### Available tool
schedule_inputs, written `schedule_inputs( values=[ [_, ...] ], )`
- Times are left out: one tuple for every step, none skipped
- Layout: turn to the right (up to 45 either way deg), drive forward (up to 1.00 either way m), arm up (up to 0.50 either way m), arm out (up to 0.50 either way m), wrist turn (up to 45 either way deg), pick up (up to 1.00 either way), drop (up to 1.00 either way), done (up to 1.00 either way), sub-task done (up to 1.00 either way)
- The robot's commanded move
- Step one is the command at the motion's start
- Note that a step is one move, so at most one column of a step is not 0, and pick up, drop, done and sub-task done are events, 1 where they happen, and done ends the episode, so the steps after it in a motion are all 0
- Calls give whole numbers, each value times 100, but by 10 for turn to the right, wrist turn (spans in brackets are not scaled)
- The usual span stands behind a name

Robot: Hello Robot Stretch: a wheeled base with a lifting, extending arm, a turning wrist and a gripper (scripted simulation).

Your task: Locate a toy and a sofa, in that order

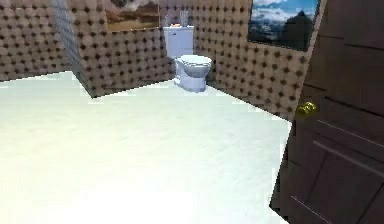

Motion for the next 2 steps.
schedule_inputs(
  values=[
    [0,100,0,0,0,0,0,0,0],
    [0,45,0,0,0,0,0,0,0]
  ],
)
